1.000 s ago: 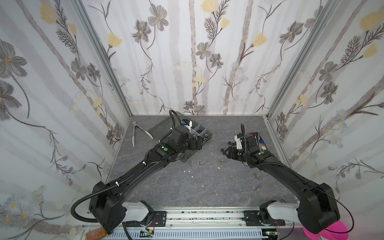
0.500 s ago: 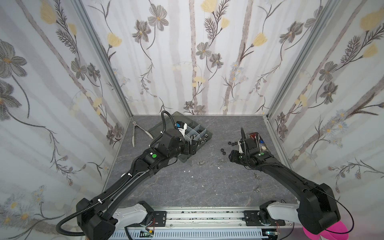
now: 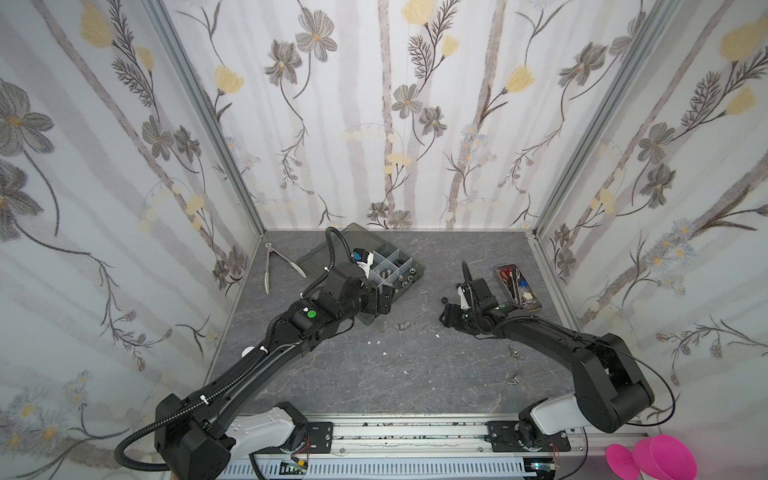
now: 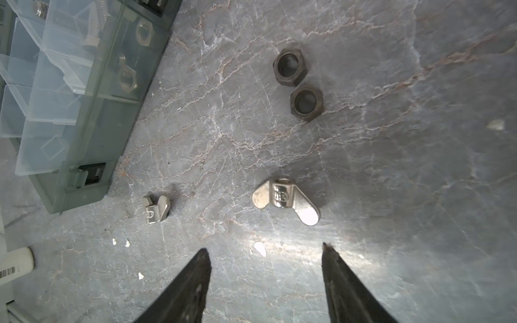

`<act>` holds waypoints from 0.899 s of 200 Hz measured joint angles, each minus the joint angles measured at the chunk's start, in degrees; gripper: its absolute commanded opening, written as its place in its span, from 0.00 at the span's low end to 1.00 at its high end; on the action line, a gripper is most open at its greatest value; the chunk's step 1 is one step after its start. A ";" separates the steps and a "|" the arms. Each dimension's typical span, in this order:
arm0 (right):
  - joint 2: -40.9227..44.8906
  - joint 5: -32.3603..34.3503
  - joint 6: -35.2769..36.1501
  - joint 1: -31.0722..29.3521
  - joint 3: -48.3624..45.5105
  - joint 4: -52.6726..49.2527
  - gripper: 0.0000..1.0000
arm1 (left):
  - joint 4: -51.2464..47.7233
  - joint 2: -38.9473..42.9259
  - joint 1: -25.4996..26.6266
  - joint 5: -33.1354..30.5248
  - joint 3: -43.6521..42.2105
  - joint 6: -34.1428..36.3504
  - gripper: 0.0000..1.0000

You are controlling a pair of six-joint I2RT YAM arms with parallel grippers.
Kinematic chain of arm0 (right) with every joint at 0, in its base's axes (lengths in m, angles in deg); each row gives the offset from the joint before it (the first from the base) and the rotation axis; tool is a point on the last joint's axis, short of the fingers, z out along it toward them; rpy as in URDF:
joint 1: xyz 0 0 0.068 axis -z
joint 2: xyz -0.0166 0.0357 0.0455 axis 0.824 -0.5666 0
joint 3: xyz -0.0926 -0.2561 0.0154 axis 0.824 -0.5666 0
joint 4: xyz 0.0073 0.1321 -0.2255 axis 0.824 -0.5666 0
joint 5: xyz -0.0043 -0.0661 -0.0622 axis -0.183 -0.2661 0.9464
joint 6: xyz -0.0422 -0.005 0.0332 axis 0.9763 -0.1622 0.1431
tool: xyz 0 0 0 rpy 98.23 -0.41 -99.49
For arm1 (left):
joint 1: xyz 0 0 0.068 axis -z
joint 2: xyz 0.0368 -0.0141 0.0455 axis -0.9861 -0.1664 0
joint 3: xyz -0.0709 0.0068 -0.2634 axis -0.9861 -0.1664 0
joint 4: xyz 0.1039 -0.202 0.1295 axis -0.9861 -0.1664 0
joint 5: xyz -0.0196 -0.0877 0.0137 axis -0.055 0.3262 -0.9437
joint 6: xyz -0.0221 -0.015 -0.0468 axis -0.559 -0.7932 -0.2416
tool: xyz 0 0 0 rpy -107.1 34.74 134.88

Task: Sort the screws and nuts into containers
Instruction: 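Withdraw the left gripper while the right moves to a silver wing nut, then lower the right gripper onto the silver wing nut and close it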

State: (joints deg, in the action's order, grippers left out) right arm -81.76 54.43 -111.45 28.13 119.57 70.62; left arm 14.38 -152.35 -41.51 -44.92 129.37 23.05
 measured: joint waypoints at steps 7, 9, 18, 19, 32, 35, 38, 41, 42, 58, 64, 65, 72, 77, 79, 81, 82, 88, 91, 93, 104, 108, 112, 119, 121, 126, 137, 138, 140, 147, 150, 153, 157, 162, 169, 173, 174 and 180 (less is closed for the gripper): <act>-0.55 -0.48 -0.57 -0.13 -0.09 0.70 0.64 | 0.00 0.04 -0.04 -0.20 -0.04 0.07 0.99; -0.76 -0.57 -0.74 -0.20 -0.13 0.92 0.64 | 0.00 0.04 -0.02 -0.26 -0.07 0.13 0.99; -1.53 -0.94 -1.36 -0.39 -0.13 1.90 0.64 | 0.02 0.07 -0.02 -0.50 -0.15 0.68 0.99; -1.64 -0.98 -1.42 -0.42 -0.13 2.08 0.64 | 0.02 0.07 -0.02 -0.55 -0.17 0.72 0.99; -2.82 -1.33 -2.16 -0.63 -0.13 3.37 0.64 | 0.02 0.11 -0.02 -0.96 -0.33 0.81 0.99; -3.08 -1.33 -2.29 -0.72 -0.13 3.63 0.64 | 0.02 0.11 -0.02 -1.01 -0.35 0.83 0.99; -3.43 -1.36 -2.43 -0.74 -0.13 3.89 0.64 | 0.02 0.13 -0.02 -1.05 -0.37 0.83 0.99; -3.65 -1.36 -2.62 -0.79 -0.13 4.13 0.64 | 0.04 0.13 -0.02 -1.14 -0.42 0.85 0.99; -3.78 -1.36 -2.69 -0.81 -0.11 4.20 0.64 | 0.04 0.13 -0.02 -1.16 -0.42 0.85 0.99; -4.83 -1.51 -3.10 -0.81 0.11 4.76 0.64 | 0.04 0.13 -0.02 -1.42 -0.50 0.87 0.99; -5.20 -1.51 -3.10 -0.81 0.33 5.01 0.64 | 0.02 0.13 -0.02 -1.57 -0.52 0.92 0.99; -5.27 -1.49 -3.10 -0.81 0.35 5.03 0.64 | 0.02 0.13 -0.02 -1.57 -0.52 0.92 0.99; -5.57 -1.49 -3.13 -0.81 0.59 5.16 0.64 | 0.02 0.13 -0.02 -1.62 -0.55 1.05 0.99; -6.01 -1.46 -3.15 -0.81 0.79 5.20 0.64 | 0.02 0.11 -0.02 -1.68 -0.55 1.05 0.99; -6.21 -1.46 -3.17 -0.81 0.87 5.25 0.64 | 0.02 0.11 -0.02 -1.70 -0.55 1.05 0.99; -6.43 -1.40 -3.19 -0.81 0.98 5.33 0.64 | 0.02 0.11 -0.02 -1.79 -0.55 1.05 0.99; -6.49 -1.38 -3.19 -0.81 1.01 5.35 0.64 | 0.02 0.11 -0.02 -1.84 -0.55 1.05 0.99; -7.30 -1.27 -3.23 -0.81 1.27 5.79 0.64 | 0.02 0.07 -0.02 -1.97 -0.55 1.05 1.00; -7.74 -1.22 -3.26 -0.81 1.36 5.88 0.64 | 0.02 0.02 -0.02 -2.03 -0.55 1.05 1.00; -7.93 -1.31 -3.26 -0.81 1.40 5.88 0.64 | 0.02 0.00 -0.02 -2.05 -0.55 1.05 1.00; -8.83 -1.22 -3.28 -0.81 1.68 5.81 0.64 | 0.04 -0.09 -0.02 -2.23 -0.63 1.05 1.00; -9.18 -0.98 -3.26 -0.81 1.86 5.84 0.64 | 0.02 -0.11 -0.02 -2.38 -0.66 1.07 1.00; -9.49 -0.92 -3.26 -0.81 2.16 5.84 0.64 | 0.02 -0.17 -0.02 -2.49 -0.68 1.07 1.00; -10.10 -0.83 -3.23 -0.81 2.73 5.95 0.63 | 0.04 -0.24 -0.04 -2.56 -0.72 1.07 1.00; -10.29 -0.79 -3.19 -0.81 2.91 6.05 0.63 | 0.04 -0.26 -0.04 -2.58 -0.74 1.07 1.00; -10.75 -0.83 -3.06 -0.81 3.39 6.16 0.63 | 0.02 -0.28 -0.02 -2.69 -0.76 1.07 1.00; -11.76 -0.66 -3.04 -0.81 4.50 6.25 0.63 | 0.02 -0.37 -0.02 -2.75 -0.79 1.09 1.00; -11.89 -0.66 -3.04 -0.81 4.63 6.23 0.63 | 0.02 -0.39 -0.02 -2.78 -0.79 1.09 1.00; -12.04 -0.63 -3.02 -0.81 4.83 6.23 0.63 | 0.02 -0.39 -0.02 -2.82 -0.79 1.11 1.00; -12.55 -0.44 -2.69 -0.81 5.44 6.21 0.62 | 0.02 -0.46 -0.02 -2.91 -0.79 1.14 1.00; -12.79 -0.37 -2.51 -0.81 5.75 6.21 0.62 | 0.02 -0.50 -0.02 -2.93 -0.79 1.16 1.00; -12.96 -0.26 -2.51 -0.81 5.95 6.14 0.62 | 0.02 -0.55 -0.04 -2.93 -0.79 1.20 1.00; -13.22 -0.04 -2.47 -0.81 6.27 5.97 0.61 | 0.02 -0.57 -0.04 -2.97 -0.79 1.25 1.00; -13.46 0.22 -2.40 -0.81 6.58 5.79 0.61 | 0.02 -0.61 -0.04 -3.02 -0.79 1.25 1.00; -13.79 0.37 -2.10 -0.81 7.04 5.46 0.60 | 0.02 -0.61 -0.04 -3.13 -0.79 1.25 1.00; -13.99 0.44 -1.77 -0.81 7.32 5.22 0.59 | 0.02 -0.61 -0.09 -3.13 -0.79 1.25 1.00; -14.03 0.44 -1.68 -0.81 7.41 5.16 0.59 | 0.02 -0.61 -0.11 -3.13 -0.79 1.25 1.00; -14.38 0.66 -1.38 -0.92 7.85 4.87 0.59 | 0.02 -0.61 -0.11 -3.21 -0.79 1.25 1.00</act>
State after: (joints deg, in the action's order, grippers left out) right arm -96.14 55.09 -112.83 27.22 127.42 75.49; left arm 14.40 -152.96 -41.62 -48.13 128.58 24.30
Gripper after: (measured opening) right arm 0.597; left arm 0.998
